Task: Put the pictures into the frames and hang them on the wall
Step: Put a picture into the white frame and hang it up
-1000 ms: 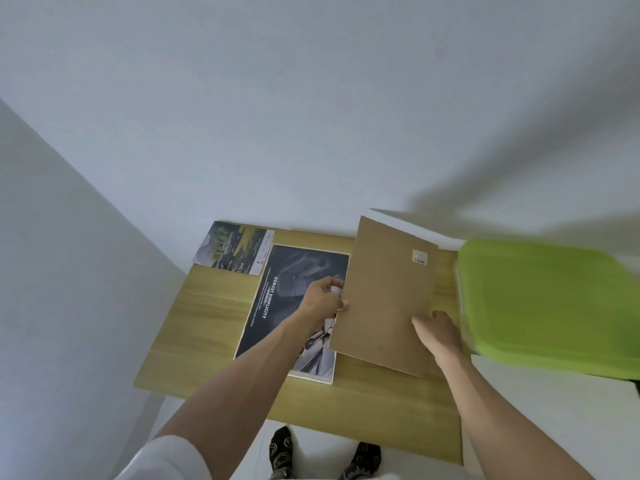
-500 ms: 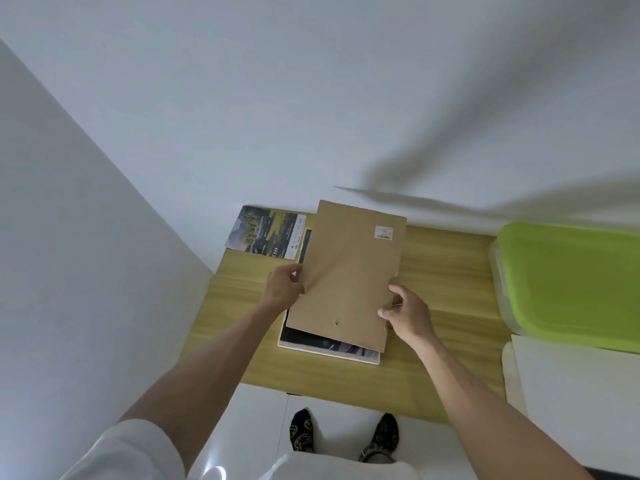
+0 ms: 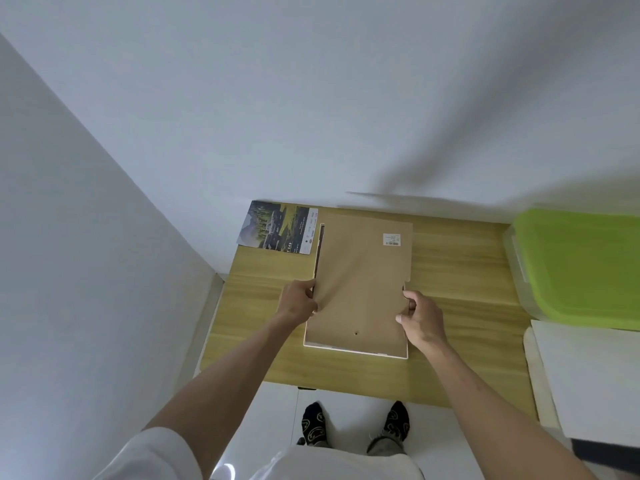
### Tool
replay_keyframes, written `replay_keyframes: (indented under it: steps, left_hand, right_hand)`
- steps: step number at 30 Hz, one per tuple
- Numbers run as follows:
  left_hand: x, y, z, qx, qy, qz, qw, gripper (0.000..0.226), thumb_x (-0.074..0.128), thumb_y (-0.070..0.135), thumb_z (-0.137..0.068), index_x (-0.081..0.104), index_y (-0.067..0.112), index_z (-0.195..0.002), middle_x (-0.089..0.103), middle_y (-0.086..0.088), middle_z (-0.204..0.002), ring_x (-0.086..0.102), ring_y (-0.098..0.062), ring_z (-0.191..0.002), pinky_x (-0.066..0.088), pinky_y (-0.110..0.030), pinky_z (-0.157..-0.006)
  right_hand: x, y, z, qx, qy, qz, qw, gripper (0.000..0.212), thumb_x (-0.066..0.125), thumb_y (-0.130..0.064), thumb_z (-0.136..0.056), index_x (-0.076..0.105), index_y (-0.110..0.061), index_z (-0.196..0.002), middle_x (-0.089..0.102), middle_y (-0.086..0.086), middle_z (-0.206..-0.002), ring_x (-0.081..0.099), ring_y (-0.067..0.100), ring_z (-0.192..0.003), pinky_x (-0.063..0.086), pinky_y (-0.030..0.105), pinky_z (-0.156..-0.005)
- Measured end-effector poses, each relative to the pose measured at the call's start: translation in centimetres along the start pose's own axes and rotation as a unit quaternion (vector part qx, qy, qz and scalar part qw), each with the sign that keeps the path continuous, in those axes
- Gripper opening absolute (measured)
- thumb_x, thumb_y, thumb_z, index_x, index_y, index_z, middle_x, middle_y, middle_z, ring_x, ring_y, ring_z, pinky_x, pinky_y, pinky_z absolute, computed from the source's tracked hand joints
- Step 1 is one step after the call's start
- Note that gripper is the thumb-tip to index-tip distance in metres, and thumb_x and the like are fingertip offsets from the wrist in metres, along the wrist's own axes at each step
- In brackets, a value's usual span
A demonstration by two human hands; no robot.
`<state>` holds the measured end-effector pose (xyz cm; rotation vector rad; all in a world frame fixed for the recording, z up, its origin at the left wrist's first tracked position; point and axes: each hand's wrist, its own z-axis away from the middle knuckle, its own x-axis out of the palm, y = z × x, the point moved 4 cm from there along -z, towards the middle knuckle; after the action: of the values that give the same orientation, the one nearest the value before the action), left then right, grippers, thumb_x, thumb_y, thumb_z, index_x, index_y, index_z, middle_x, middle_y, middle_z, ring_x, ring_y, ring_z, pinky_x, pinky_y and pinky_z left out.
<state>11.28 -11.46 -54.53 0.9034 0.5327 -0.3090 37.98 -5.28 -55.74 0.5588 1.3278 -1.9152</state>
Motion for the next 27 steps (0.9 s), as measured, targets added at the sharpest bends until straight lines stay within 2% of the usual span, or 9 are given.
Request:
replay_keyframes:
  steps: [5,9,12,15,18,20,23,25,27]
  left_hand:
    - [0.0,-0.3,-0.5,-0.014,-0.010,-0.036,0.999,0.047,0.079,-0.004,-0.066,0.075,0.009,-0.111,0.068,-0.008,-0.086,0.061,-0.017,-0.071,0.041,-0.015,-0.057]
    - [0.3,-0.9,-0.8,-0.030,-0.004,-0.031,0.999,0.049,0.081,-0.001,-0.064,0.074,0.008,-0.112,0.074,-0.013,-0.105,0.069,-0.022,-0.092,0.039,-0.017,-0.065]
    - [0.5,-1.2,-0.8,-0.028,0.009,-0.062,0.998,0.041,0.082,0.007,-0.069,0.074,0.007,-0.109,0.065,-0.014,-0.095,0.063,-0.025,-0.090,0.038,-0.021,-0.068]
    - [0.6,-1.2,-0.9,-0.033,0.020,-0.082,0.996,0.031,0.085,0.013,-0.069,0.070,-0.001,-0.093,0.055,-0.003,-0.086,0.063,-0.028,-0.089,0.040,-0.025,-0.067]
    - [0.5,-1.1,-1.2,-0.030,0.018,-0.093,0.995,0.027,0.086,0.011,-0.067,0.064,0.005,-0.081,0.058,-0.004,-0.087,0.056,-0.023,-0.080,0.037,-0.026,-0.065]
    - [0.4,-0.8,-1.2,-0.020,0.007,-0.108,0.994,0.027,0.085,0.009,-0.068,0.064,0.001,-0.083,0.059,-0.008,-0.088,0.058,-0.027,-0.082,0.039,-0.027,-0.066]
    - [0.4,-0.1,-1.5,0.011,-0.028,-0.174,0.984,0.025,0.082,0.010,-0.072,0.064,-0.002,-0.084,0.064,-0.016,-0.095,0.064,-0.034,-0.090,0.043,-0.030,-0.067]
    - [0.3,0.7,-1.6,0.030,-0.052,-0.226,0.972,0.026,0.080,0.010,-0.073,0.065,-0.005,-0.088,0.066,-0.018,-0.097,0.064,-0.033,-0.088,0.042,-0.030,-0.067]
    - [0.2,1.5,-1.9,0.047,-0.078,-0.285,0.954,0.029,0.082,0.013,-0.073,0.068,-0.005,-0.090,0.064,-0.015,-0.095,0.063,-0.032,-0.085,0.044,-0.030,-0.068]
  right_hand:
    - [0.1,-0.4,0.4,0.018,0.002,0.001,1.000,0.055,0.066,0.005,-0.083,0.058,-0.008,-0.136,0.064,0.014,-0.122,0.062,0.026,-0.109,0.040,0.020,-0.084]
    - [0.2,-0.3,0.1,0.022,0.001,0.012,1.000,0.060,0.071,0.005,-0.080,0.059,-0.008,-0.136,0.064,0.015,-0.126,0.061,0.027,-0.114,0.039,0.019,-0.088]
    - [0.5,-0.5,-0.2,0.017,-0.013,0.045,0.999,0.061,0.074,0.003,-0.080,0.058,-0.010,-0.137,0.065,0.013,-0.128,0.060,0.027,-0.116,0.044,0.024,-0.093]
    - [0.6,-0.7,-0.5,0.022,-0.029,0.081,0.996,0.055,0.069,0.004,-0.084,0.058,-0.009,-0.136,0.068,0.010,-0.112,0.061,0.025,-0.101,0.041,0.023,-0.083]
    - [0.5,-1.3,-0.6,0.012,-0.036,0.133,0.990,0.032,0.066,0.003,-0.085,0.068,-0.012,-0.113,0.069,0.011,-0.101,0.060,0.028,-0.089,0.044,0.028,-0.075]
    - [0.5,-1.7,-0.5,-0.013,-0.033,0.200,0.979,0.016,0.065,0.001,-0.086,0.061,-0.014,-0.089,0.069,0.012,-0.092,0.054,0.027,-0.075,0.046,0.032,-0.066]
    - [1.2,-1.4,-0.5,-0.023,-0.029,0.272,0.962,0.034,0.058,0.000,-0.088,0.048,-0.024,-0.067,0.061,0.004,-0.082,0.054,0.025,-0.073,0.032,0.026,-0.050]
    - [1.6,-1.4,-0.5,-0.034,-0.015,0.301,0.953,0.017,0.054,0.001,-0.089,0.038,0.004,-0.083,0.057,0.001,-0.085,0.054,0.024,-0.073,0.033,0.026,-0.053]
    - [2.0,-1.4,-0.7,-0.050,-0.010,0.319,0.946,0.027,0.054,0.000,-0.092,0.059,0.003,-0.117,0.055,0.005,-0.096,0.059,0.027,-0.086,0.041,0.030,-0.063]
